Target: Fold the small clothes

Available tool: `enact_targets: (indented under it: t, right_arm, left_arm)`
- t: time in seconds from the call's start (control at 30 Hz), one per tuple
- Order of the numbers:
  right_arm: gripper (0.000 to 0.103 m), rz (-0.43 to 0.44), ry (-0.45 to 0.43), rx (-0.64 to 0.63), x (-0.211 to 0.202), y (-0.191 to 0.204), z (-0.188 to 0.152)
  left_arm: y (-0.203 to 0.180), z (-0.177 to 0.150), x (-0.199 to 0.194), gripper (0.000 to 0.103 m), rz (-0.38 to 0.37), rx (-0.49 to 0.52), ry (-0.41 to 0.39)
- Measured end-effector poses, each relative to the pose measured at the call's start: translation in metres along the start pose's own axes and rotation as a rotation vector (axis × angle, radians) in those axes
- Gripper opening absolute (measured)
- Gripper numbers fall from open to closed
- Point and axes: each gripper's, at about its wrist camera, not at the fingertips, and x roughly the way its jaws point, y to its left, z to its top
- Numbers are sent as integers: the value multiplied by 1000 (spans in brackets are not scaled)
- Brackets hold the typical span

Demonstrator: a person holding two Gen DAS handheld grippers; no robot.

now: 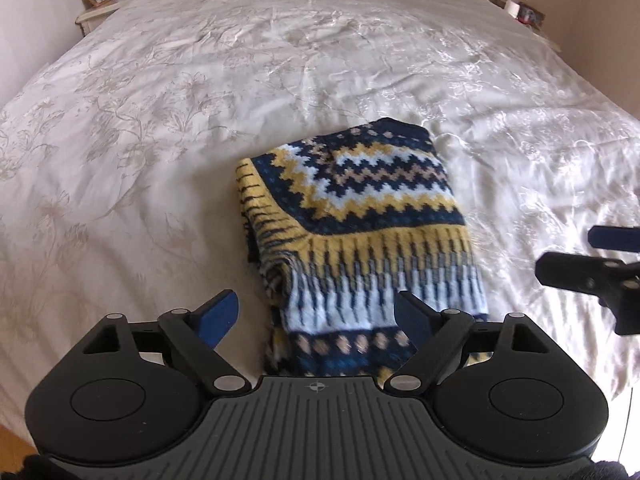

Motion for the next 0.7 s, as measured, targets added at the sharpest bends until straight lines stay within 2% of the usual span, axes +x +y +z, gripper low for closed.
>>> enact_targets:
  t: [0.7]
  right_arm:
    - [103,0,-41,-19,-44,10,-15]
  left_arm:
    - [-47,-27,-48,85,38,-69,-33]
